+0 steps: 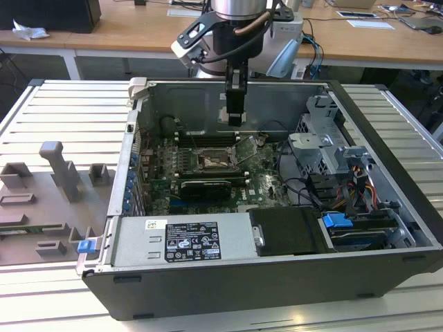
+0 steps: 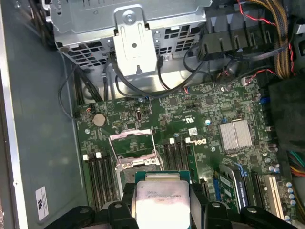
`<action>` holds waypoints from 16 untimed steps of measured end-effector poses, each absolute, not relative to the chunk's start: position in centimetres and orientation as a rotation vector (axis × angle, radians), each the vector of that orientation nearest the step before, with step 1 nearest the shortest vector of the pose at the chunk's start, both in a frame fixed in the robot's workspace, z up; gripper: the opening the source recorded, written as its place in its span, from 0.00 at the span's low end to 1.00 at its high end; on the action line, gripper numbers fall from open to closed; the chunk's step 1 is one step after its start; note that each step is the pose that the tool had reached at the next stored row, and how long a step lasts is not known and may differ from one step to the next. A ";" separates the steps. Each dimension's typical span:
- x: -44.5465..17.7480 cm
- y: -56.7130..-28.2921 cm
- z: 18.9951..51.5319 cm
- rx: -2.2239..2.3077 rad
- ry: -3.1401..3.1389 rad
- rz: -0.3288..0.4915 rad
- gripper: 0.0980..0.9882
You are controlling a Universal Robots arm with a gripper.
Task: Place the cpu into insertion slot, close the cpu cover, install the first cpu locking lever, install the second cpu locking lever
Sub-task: 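Place the cpu into insertion slot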
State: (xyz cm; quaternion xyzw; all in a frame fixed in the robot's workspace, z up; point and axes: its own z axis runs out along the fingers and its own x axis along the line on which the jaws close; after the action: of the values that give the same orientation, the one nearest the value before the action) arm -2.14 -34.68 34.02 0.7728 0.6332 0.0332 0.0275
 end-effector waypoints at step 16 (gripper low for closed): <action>-2.4 -34.7 32.9 2.308 2.053 0.104 0.49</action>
State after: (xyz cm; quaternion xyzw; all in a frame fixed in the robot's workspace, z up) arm -2.37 -34.74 32.86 0.7466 0.6639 0.0338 0.0254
